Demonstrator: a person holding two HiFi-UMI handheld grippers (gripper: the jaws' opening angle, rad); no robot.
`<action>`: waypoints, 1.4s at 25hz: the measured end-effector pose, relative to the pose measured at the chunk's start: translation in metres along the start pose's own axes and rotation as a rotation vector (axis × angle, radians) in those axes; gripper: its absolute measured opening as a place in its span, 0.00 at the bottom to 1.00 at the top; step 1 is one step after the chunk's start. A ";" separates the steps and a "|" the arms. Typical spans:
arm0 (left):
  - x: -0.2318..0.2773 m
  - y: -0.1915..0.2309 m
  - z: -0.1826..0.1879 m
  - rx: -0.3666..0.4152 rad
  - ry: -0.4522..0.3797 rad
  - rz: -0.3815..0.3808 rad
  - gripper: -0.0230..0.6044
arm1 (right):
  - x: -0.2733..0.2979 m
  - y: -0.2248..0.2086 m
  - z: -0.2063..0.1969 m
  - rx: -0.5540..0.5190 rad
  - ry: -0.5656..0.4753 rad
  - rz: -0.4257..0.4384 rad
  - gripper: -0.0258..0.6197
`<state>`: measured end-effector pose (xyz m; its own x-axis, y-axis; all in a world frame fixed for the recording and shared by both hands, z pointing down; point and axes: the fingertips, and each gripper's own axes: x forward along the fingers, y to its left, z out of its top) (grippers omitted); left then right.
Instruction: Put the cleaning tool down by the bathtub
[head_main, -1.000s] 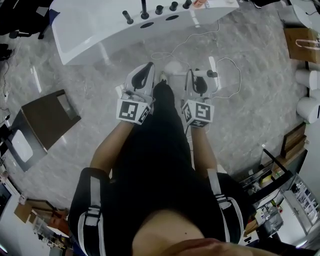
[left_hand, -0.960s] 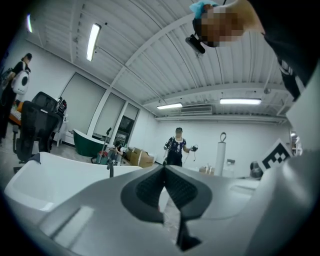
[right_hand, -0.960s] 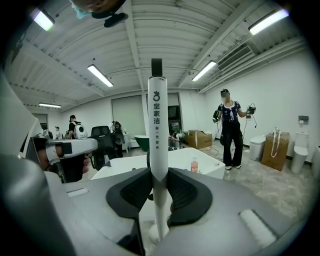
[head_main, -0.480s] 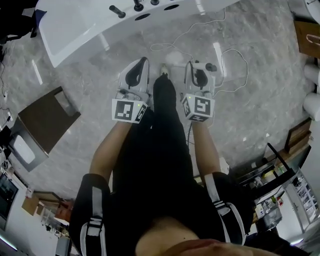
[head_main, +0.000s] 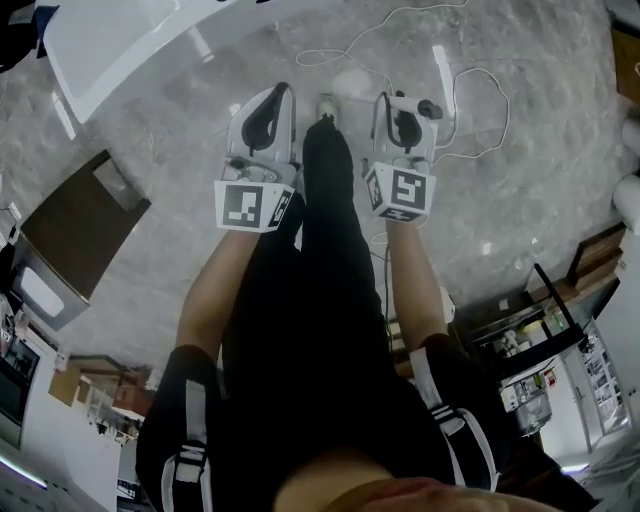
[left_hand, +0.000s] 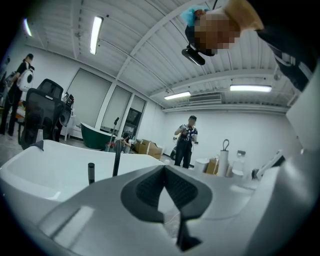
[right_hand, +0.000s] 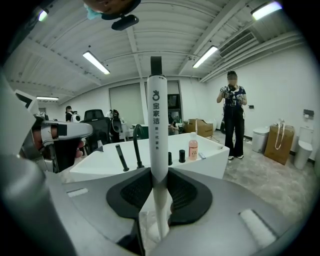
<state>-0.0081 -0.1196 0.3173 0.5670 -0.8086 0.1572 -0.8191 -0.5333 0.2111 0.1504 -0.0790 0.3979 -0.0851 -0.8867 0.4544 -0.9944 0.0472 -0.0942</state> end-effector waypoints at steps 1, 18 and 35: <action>0.003 0.001 -0.005 -0.001 0.002 0.001 0.05 | 0.005 -0.001 -0.004 -0.001 0.004 0.000 0.18; 0.057 0.027 -0.092 -0.026 0.057 0.011 0.05 | 0.103 -0.021 -0.087 -0.011 0.056 0.025 0.18; 0.084 0.071 -0.174 -0.078 0.038 0.079 0.05 | 0.196 -0.037 -0.205 -0.014 0.125 -0.013 0.18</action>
<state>-0.0040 -0.1822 0.5136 0.5049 -0.8366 0.2123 -0.8531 -0.4462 0.2705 0.1578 -0.1607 0.6722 -0.0786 -0.8234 0.5620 -0.9962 0.0437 -0.0754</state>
